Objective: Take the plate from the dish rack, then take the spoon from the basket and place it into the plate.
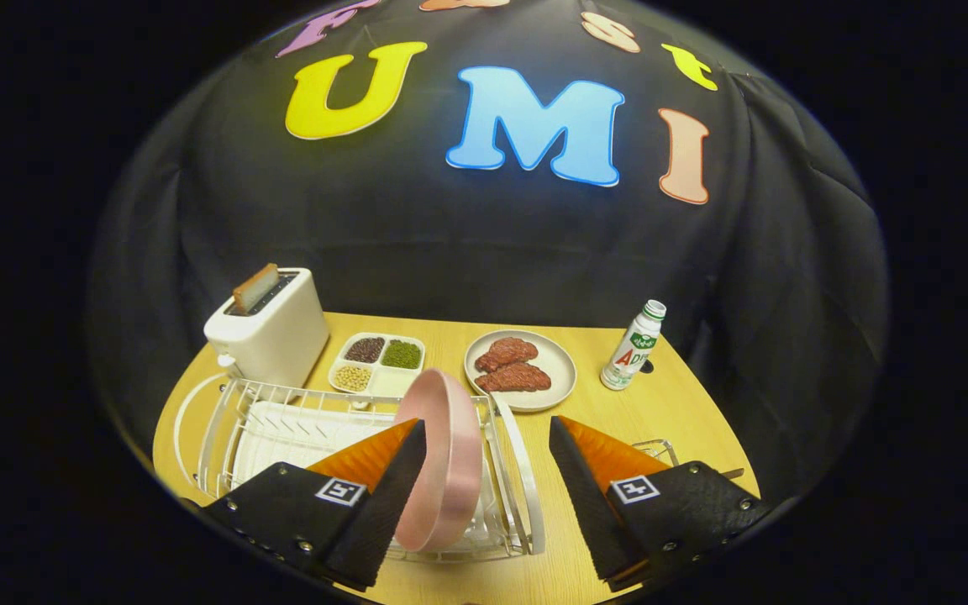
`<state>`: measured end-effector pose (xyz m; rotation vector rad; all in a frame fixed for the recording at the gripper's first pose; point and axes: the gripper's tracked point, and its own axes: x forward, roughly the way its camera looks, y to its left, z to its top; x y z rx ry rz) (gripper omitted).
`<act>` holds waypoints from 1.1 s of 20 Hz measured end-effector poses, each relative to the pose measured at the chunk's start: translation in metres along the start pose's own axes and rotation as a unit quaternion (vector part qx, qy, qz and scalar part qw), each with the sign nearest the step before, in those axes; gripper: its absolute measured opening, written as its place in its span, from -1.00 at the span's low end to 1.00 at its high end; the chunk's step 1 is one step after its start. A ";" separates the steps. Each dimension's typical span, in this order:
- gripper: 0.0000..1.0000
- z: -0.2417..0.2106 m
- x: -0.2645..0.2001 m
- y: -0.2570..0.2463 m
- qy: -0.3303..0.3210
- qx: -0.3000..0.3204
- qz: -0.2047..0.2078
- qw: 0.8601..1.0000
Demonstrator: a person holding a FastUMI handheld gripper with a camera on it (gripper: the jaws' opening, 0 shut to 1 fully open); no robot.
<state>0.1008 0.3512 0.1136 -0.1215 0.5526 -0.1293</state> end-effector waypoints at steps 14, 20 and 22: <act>-0.87 0.002 0.010 0.008 0.045 -0.067 -0.096 0.992; -0.87 0.034 -0.006 -0.005 0.000 -0.080 -0.116 0.990; -0.87 0.038 -0.014 -0.012 -0.007 -0.064 -0.106 0.992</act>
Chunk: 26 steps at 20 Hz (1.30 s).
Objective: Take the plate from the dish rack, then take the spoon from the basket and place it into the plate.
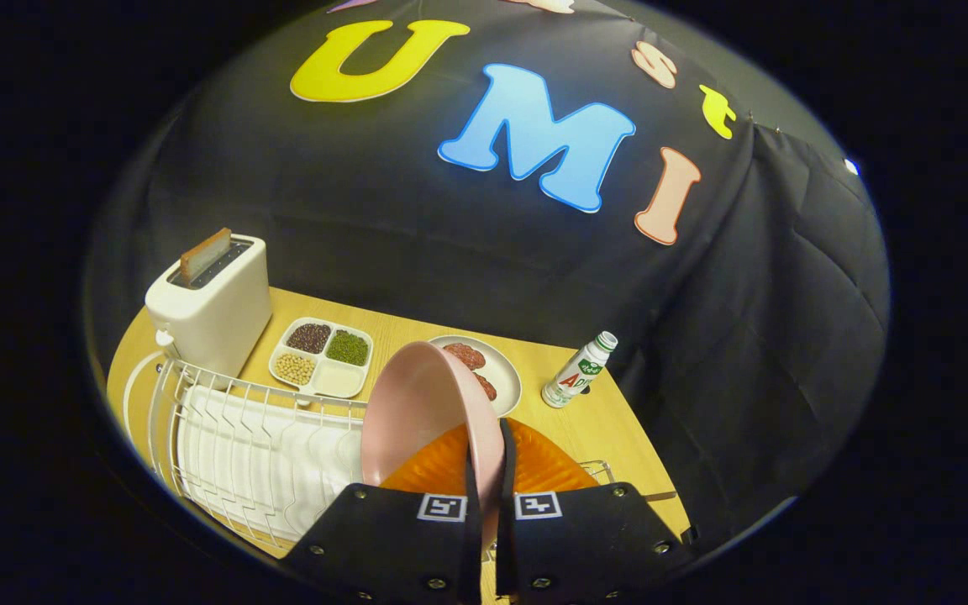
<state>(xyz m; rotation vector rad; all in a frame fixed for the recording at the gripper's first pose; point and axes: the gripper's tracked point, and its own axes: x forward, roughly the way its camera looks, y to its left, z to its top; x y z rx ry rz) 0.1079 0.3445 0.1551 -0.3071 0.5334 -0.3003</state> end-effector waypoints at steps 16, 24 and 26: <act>-0.87 -0.038 -0.059 -0.150 -0.017 0.102 0.041 0.994; -0.87 -0.090 -0.074 -0.202 -0.009 0.142 0.089 0.986; -0.87 -0.108 -0.076 -0.205 0.000 0.159 0.116 0.981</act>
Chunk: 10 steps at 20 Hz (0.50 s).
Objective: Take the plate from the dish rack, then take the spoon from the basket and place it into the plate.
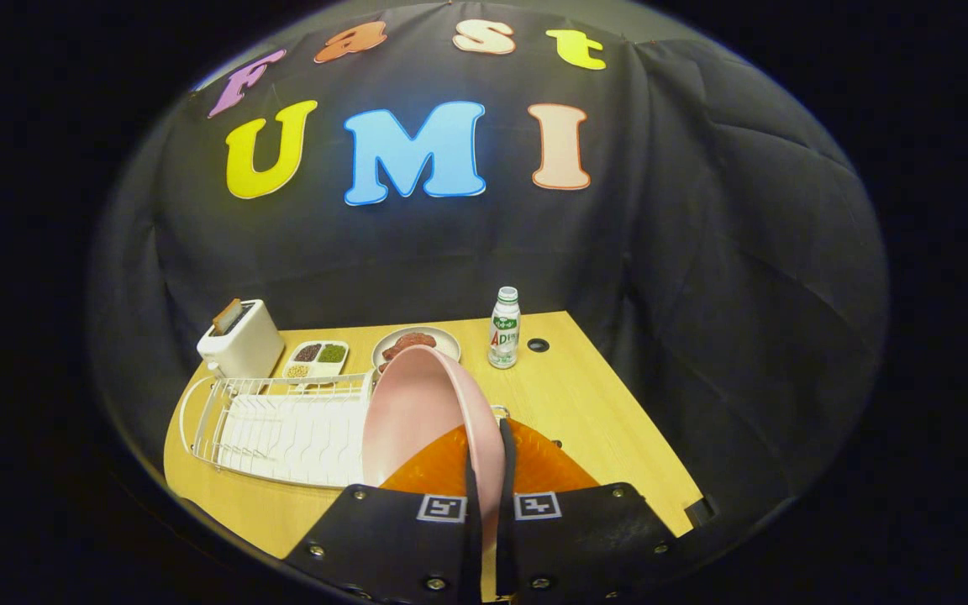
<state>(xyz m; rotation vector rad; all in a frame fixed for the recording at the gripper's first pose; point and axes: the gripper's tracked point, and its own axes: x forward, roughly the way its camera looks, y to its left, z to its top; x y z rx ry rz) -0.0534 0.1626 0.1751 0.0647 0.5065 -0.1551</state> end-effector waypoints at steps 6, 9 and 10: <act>-0.87 -0.049 -0.005 -0.021 0.027 0.013 0.048 0.998; -0.87 -0.063 -0.005 -0.027 0.039 0.023 0.068 0.997; -0.87 -0.066 -0.005 -0.028 0.040 0.024 0.075 0.996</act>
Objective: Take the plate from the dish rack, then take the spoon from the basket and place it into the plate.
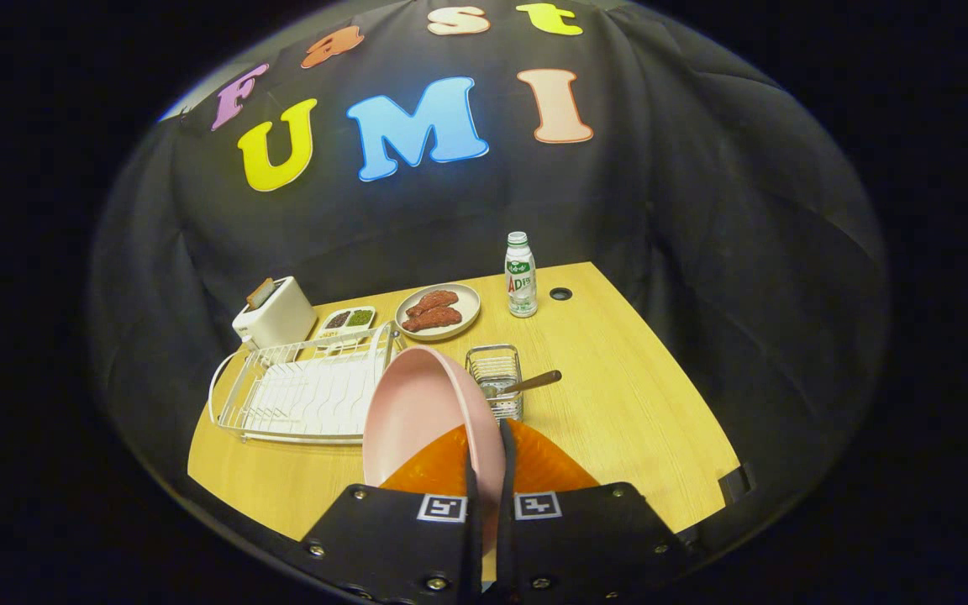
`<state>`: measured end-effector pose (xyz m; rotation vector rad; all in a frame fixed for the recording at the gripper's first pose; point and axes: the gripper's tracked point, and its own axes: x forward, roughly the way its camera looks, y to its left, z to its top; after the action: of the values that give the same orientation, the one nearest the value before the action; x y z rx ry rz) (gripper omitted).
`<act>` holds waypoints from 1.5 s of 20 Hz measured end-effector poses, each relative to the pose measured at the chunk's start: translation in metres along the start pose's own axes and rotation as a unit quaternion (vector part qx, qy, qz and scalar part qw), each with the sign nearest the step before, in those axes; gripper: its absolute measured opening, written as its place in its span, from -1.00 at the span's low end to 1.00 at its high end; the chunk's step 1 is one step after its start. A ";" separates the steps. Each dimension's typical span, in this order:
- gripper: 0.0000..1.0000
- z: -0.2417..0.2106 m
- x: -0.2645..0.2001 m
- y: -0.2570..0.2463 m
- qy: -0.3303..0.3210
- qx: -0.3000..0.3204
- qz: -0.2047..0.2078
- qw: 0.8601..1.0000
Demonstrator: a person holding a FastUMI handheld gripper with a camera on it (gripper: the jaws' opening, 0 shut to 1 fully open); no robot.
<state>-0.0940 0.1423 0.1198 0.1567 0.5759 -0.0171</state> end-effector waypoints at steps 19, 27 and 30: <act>-0.87 -0.113 0.051 0.012 0.104 0.077 0.125 0.984; -0.87 -0.147 0.074 0.034 0.150 0.097 0.168 0.969; -0.87 -0.159 0.082 0.045 0.171 0.122 0.190 0.959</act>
<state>-0.1083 0.2129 -0.0504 0.5166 0.8801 0.3190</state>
